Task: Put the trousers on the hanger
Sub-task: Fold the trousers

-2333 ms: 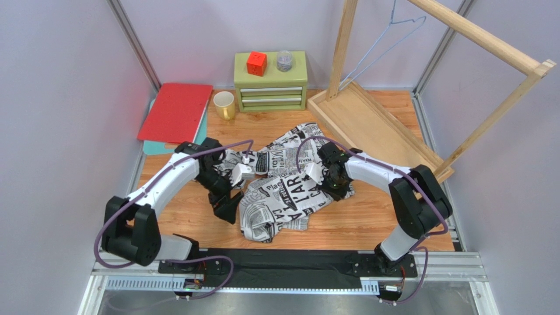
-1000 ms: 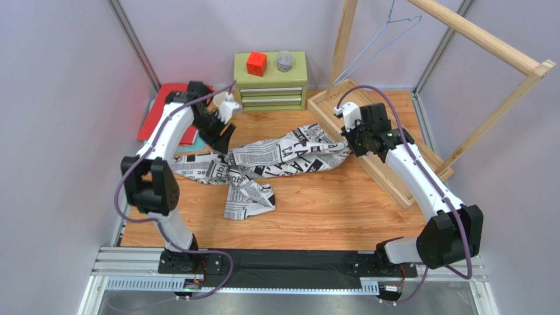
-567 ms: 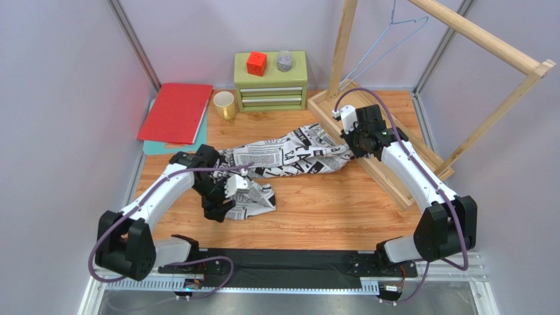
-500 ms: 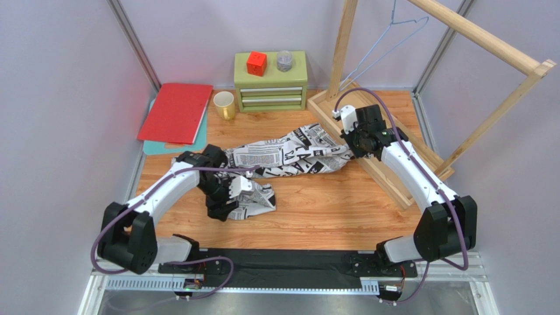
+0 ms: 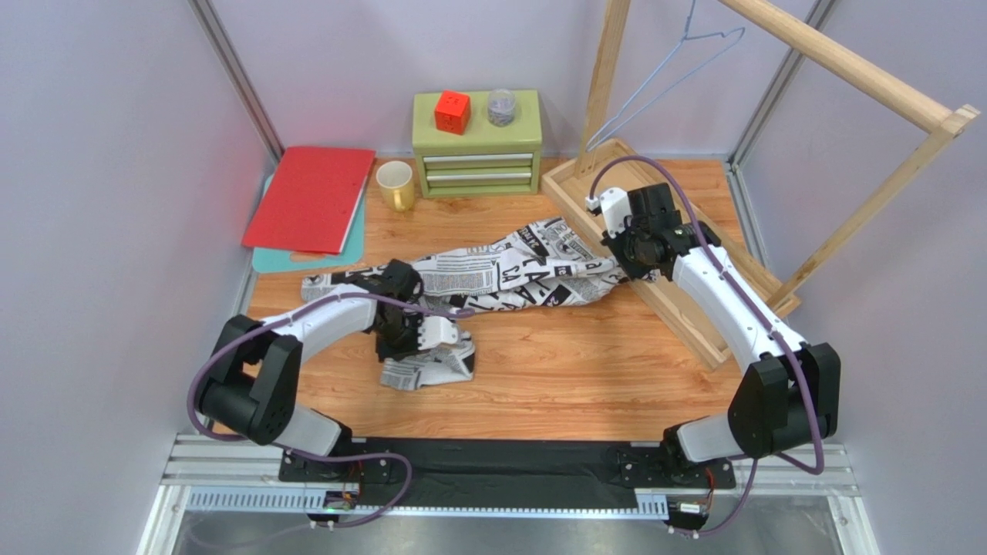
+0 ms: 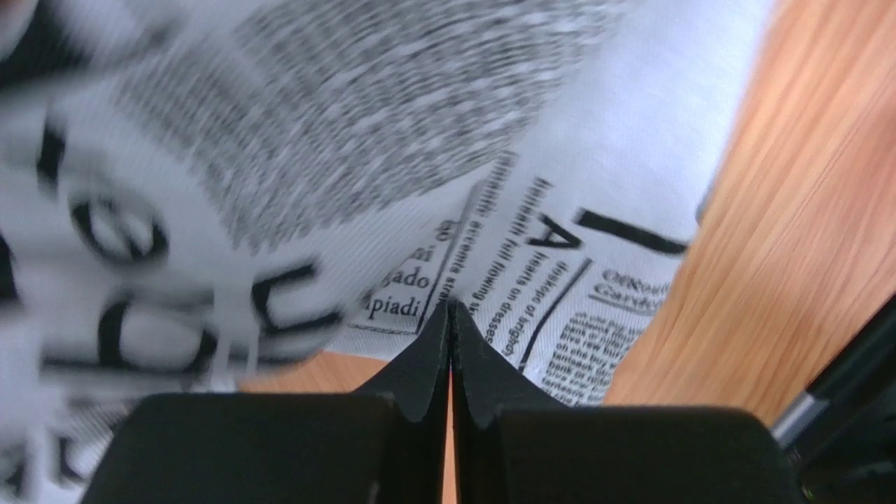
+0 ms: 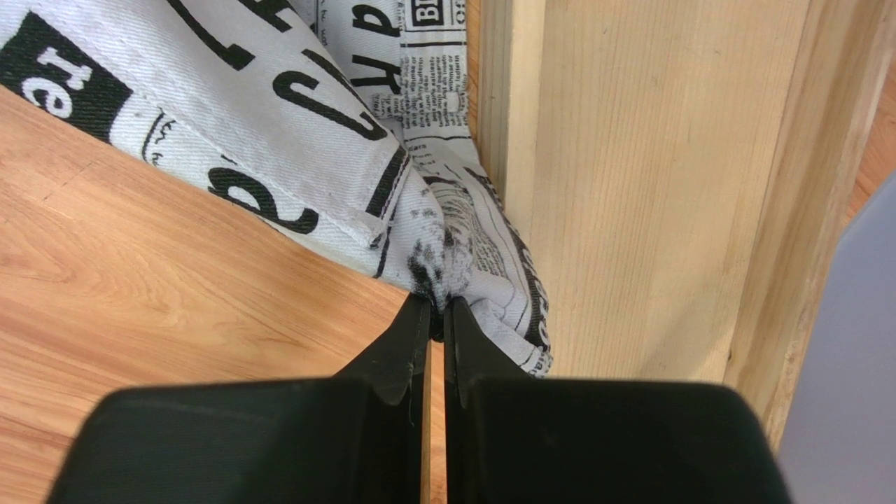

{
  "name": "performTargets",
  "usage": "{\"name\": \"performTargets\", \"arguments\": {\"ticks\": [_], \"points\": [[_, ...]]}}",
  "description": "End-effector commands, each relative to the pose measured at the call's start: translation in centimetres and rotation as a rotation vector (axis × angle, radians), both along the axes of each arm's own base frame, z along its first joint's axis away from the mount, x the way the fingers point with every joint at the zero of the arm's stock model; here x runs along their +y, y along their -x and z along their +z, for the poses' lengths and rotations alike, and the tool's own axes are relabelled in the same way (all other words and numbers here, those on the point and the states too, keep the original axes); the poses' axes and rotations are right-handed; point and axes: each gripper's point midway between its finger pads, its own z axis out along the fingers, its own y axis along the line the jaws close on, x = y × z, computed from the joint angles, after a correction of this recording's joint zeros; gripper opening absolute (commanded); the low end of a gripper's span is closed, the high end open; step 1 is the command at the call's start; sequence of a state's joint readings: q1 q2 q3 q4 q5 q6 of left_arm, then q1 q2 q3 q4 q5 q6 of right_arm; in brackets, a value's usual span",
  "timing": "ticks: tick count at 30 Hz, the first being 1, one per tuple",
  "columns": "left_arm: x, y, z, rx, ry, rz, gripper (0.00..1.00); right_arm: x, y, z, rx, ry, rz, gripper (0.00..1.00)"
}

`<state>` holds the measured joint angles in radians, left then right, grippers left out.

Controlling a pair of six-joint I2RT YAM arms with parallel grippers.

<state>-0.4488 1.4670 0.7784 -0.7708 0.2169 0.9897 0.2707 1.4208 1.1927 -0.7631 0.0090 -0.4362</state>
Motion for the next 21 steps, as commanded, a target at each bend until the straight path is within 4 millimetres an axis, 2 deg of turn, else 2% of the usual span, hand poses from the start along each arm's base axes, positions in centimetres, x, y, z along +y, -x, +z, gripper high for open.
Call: {"name": "performTargets", "arguments": {"ticks": [1, 2, 3, 4, 5, 6, 7, 9, 11, 12, 13, 14, 15, 16, 17, 18, 19, 20, 21], "points": [[8.8, 0.9, 2.1, 0.034, -0.107, 0.173, 0.0, -1.5, -0.1, 2.8, -0.06, 0.038, 0.028, 0.0], [10.7, 1.5, 3.0, 0.04, -0.13, 0.195, 0.0, -1.8, 0.5, 2.6, -0.047, 0.05, 0.035, 0.0], [13.5, 1.1, 4.1, 0.004, -0.132, 0.239, 0.0, -2.2, 1.3, 2.0, -0.029, 0.061, 0.042, 0.0], [14.8, 1.3, 5.2, -0.024, -0.133, 0.259, 0.0, -2.6, 1.7, 2.3, -0.045, 0.076, 0.059, 0.0], [16.9, 2.7, 5.7, 0.005, -0.142, 0.281, 0.0, -2.9, 2.2, 2.2, -0.044, 0.085, 0.068, 0.0], [17.8, 3.0, 6.2, 0.002, -0.148, 0.295, 0.0, -3.2, 2.9, 1.3, -0.024, 0.097, 0.077, 0.0], [18.4, 3.9, 6.4, 0.023, -0.147, 0.304, 0.0, -3.8, 3.2, 1.5, -0.036, 0.112, 0.086, 0.0], [20.1, 4.5, 6.1, 0.023, -0.166, 0.342, 0.0, -4.3, 4.0, 0.6, -0.015, 0.131, 0.101, 0.0], [21.1, 3.8, 5.7, 0.012, -0.167, 0.414, 0.0, -4.9, 4.3, 0.5, -0.02, 0.145, 0.106, 0.0], [21.1, 2.8, 6.3, 0.011, -0.139, 0.443, 0.0, -5.2, 4.5, 0.4, -0.015, 0.148, 0.102, 0.0], [19.7, 3.7, 6.9, 0.084, -0.073, 0.46, 0.04, -5.4, 4.6, 0.2, -0.011, 0.147, 0.095, 0.0], [17.4, 2.8, 7.6, 0.09, 0.04, 0.498, 0.13, -5.5, 4.7, 0.2, -0.008, 0.145, 0.087, 0.0], [16.4, 1.8, 8.6, 0.079, 0.083, 0.517, 0.23, -4.8, 4.8, 0.1, -0.002, 0.113, 0.107, 0.0], [15.3, 1.0, 9.0, 0.06, 0.118, 0.531, 0.29, -4.7, 4.7, 0.3, -0.004, 0.102, 0.105, 0.0], [12.8, 0.2, 9.4, 0.066, 0.192, 0.549, 0.41, -4.5, 4.6, 0.1, 0.009, 0.096, 0.107, 0.0], [11.6, -0.3, 9.6, 0.057, 0.225, 0.557, 0.47, -4.3, 4.5, 0.1, 0.013, 0.086, 0.103, 0.0], [10.8, -1.9, 9.4, 0.011, 0.25, 0.564, 0.53, -4.3, 4.4, 0.0, 0.019, 0.084, 0.102, 0.0], [9.1, -2.4, 9.2, 0.026, 0.274, 0.585, 0.54, -4.2, 4.2, 0.2, 0.02, 0.081, 0.101, 0.0], [8.4, -2.7, 8.2, 0.05, 0.277, 0.588, 0.54, -4.2, 4.1, 0.0, 0.028, 0.08, 0.094, 0.0]]}}
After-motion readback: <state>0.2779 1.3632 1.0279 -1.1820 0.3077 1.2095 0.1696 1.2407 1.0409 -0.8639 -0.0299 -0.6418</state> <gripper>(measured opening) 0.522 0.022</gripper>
